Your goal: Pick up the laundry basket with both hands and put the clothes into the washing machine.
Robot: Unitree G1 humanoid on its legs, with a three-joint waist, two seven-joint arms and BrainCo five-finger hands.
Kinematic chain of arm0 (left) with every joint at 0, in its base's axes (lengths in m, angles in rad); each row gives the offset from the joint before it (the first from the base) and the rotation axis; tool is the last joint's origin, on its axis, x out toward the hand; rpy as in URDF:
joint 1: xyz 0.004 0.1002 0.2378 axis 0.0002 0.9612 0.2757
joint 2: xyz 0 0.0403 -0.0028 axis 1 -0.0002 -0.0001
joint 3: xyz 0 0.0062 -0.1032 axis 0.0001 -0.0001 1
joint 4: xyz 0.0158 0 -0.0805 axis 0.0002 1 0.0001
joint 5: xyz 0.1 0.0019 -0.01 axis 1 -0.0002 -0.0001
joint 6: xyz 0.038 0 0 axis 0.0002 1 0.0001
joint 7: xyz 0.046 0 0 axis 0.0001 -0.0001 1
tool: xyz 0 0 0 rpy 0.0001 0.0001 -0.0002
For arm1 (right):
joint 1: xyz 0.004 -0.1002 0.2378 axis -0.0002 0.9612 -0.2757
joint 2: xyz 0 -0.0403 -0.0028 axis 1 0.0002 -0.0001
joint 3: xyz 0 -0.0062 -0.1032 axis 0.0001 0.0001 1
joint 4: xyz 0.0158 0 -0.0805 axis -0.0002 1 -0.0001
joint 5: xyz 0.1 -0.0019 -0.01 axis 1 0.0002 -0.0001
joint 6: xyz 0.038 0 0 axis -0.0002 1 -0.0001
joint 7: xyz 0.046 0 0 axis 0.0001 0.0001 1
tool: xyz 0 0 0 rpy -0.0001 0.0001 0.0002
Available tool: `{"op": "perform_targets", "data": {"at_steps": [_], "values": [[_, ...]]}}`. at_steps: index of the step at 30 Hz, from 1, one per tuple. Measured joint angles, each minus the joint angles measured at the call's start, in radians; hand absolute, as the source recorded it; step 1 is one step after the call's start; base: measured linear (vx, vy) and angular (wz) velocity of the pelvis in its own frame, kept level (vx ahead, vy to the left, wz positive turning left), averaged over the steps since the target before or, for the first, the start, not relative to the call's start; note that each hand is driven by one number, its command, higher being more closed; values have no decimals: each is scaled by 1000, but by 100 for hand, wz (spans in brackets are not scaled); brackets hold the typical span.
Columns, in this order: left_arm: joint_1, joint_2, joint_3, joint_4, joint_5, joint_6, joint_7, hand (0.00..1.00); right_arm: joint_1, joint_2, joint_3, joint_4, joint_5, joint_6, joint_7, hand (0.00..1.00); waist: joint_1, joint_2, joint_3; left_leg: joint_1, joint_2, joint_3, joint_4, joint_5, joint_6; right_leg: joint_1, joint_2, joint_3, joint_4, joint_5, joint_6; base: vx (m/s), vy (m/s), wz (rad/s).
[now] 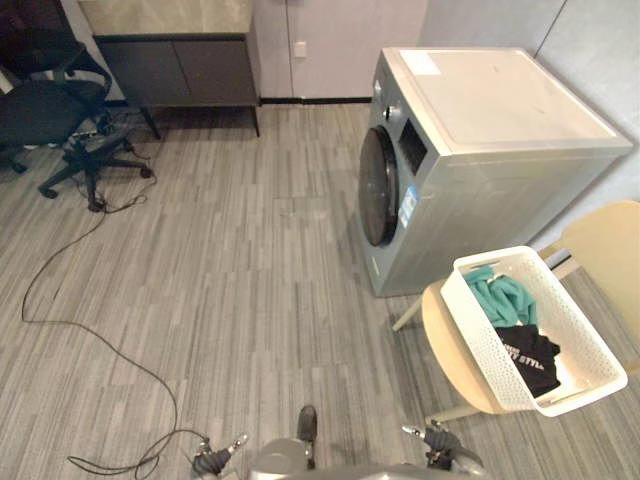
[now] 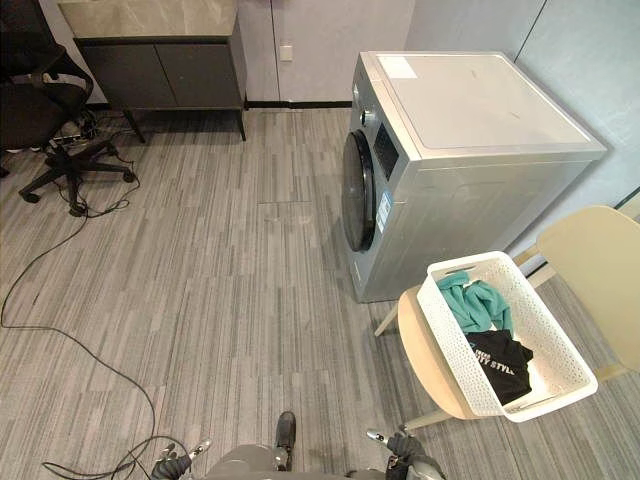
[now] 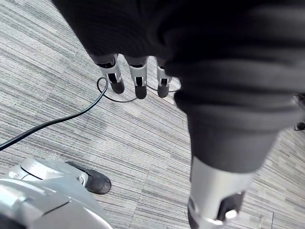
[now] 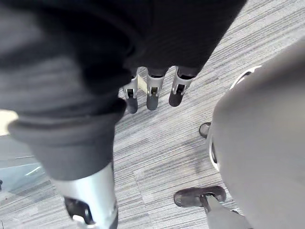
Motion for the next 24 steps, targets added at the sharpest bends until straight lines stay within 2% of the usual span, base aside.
{"op": "perform_targets", "data": {"at_steps": [3, 5, 7, 8, 9, 10, 12, 15, 17, 18, 19, 20, 21, 22, 23, 24], "values": [[-2, 5, 2, 6, -4, 0, 1, 0, -14, -4, 23, 1, 10, 0, 0, 0, -3, -2, 1, -33, -1, -4, 40, -13, 4, -4, 0, -14, -4, 0, 1, 3, -9, 13], [-14, 9, 3, -12, -23, -2, 5, 0, -25, -7, 39, 4, 10, 0, -1, 0, -3, -9, 12, -156, 6, -14, 246, -88, 7, 0, 2, -63, -7, 12, 2, 22, -7, 48], [-23, 16, 9, -19, -41, -3, 20, 0, -27, -3, 39, 9, 19, 1, -2, 0, 1, -20, 36, -199, 16, 36, 329, -114, -6, 33, 0, -99, -14, 13, 0, -39, 25, 55], [-20, 14, 10, -21, -46, -2, 21, 0, -31, -4, 39, 8, 26, 1, -3, 0, 4, -13, 43, -199, 50, 97, 352, -178, -2, 49, 10, -113, -14, 11, 0, -61, 46, 42], [-21, 14, 11, -21, -50, 0, 21, 0, -35, -4, 39, 7, 31, 1, -5, 0, 9, -16, 49, -202, 57, 112, 369, -185, 7, 53, 8, -113, -11, 9, -1, -41, 66, 8], [-23, 14, 15, -23, -58, 0, 20, 0, -35, -3, 39, -1, 34, 0, -6, 0, 28, -21, 54, -208, 58, 122, 382, -194, 10, 51, 5, -108, -9, 6, 2, -21, 109, 2], [-24, 15, 32, -32, -60, -1, 21, 0, -52, -2, 39, 0, 49, 1, -6, 0, 32, -22, 77, -217, 47, 124, 391, -215, -1, 47, -1, -105, -8, -3, 9, -13, 132, 4], [-20, 6, 59, -30, -75, 0, 22, 0, -54, -5, 39, 1, 57, 0, -13, 0, 42, -23, 81, -217, 40, 161, 407, -250, 20, 50, -7, -70, -21, -8, 25, 23, 109, -6], [-20, 4, 59, -30, -81, 0, 21, 0, -52, -4, 38, 2, 67, 0, -20, 0, 52, -22, 78, -223, 33, 171, 453, -280, 37, 50, -27, -55, 1, -27, 54, 51, 128, -3], [-19, 4, 59, -28, -82, 2, 20, 0, -48, -3, 37, 6, 71, -1, -20, 0, 46, -21, 77, -232, 16, 170, 489, -321, 39, 41, -59, -56, 51, -48, 77, 102, 160, 21], [-20, 5, 59, -14, -81, 1, 20, 0, -39, -2, 36, 37, 82, -2, -19, 0, 39, -33, 66, -230, 8, 183, 549, -368, 46, 20, -106, -56, 122, -81, 88, 138, 161, 20], [-13, 3, 58, -12, -81, 1, 20, 0, -35, -7, 32, 37, 88, 0, -18, 0, 39, -22, 65, -246, 19, 183, 600, -400, 53, 5, -119, -52, 195, -104, 87, 163, 152, -10], [-9, 4, 58, 4, -81, 3, 20, 0, -41, -13, 27, 36, 93, -3, -18, 0, 46, -17, 73, -241, 14, 197, 648, -436, 105, -51, -168, -10, 389, -137, 69, 141, 163, -25], [-3, 9, 58, 22, -83, 13, 20, 0, -49, -17, 25, 28, 98, -17, -18, 0, 34, -11, 79, -219, 2, 217, 664, -465, 116, -165, -236, 52, 663, -121, 2, 166, 190, -23], [7, 11, 56, 21, -86, 19, 21, 0, -61, -30, 27, 18, 98, -22, -17, 0, 20, -12, 78, -176, 0, 221, 654, -480, 117, -233, -253, 72, 856, -102, -29, 152, 168, -14], [11, 12, 56, 18, -88, 19, 21, 0, -63, -33, 28, 16, 98, -23, -17, 0, 21, 2, 85, -151, -3, 226, 634, -480, 117, -258, -249, 78, 906, -101, -32, 180, 161, -23]]}}
